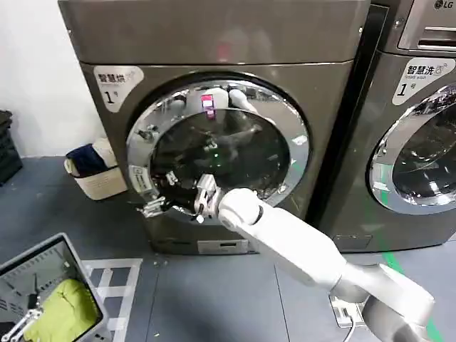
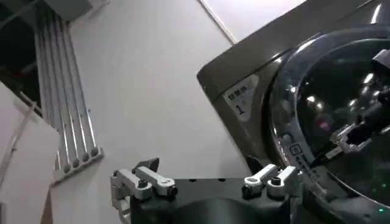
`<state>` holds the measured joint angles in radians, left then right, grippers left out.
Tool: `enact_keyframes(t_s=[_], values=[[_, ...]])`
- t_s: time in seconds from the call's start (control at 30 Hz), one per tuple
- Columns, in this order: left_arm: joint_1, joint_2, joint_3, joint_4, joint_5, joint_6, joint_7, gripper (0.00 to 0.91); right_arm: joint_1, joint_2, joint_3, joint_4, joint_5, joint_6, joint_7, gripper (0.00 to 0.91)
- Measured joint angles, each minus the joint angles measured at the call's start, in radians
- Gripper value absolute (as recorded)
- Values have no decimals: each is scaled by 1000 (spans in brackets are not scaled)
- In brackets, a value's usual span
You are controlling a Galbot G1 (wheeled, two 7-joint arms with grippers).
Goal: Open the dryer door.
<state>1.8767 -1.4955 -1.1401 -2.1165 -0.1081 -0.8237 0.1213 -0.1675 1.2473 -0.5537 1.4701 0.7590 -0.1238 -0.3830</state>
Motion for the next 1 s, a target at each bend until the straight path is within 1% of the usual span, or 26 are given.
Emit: enact_keyframes(t_s=[0.2,0.3,0.47,0.83,1.0], values=[[-26,23,1,-5,-1,0,1,907,-11,-45,-10,59,28,-11,-28,907],[-44,33,6,-6,-4,0,29,907,-17,-71,-10,89,35,-20,-47,907],[-91,56,25,-4,3,7,46,907,-29,-111,-10,135,41,-34,-89,907],[-215,120,77,33,60,187,51,907,-65,-200,-8,240,53,-38,-128,907],[-286,162,102,63,81,256,15,907,-81,-246,-14,298,57,-45,-155,907]])
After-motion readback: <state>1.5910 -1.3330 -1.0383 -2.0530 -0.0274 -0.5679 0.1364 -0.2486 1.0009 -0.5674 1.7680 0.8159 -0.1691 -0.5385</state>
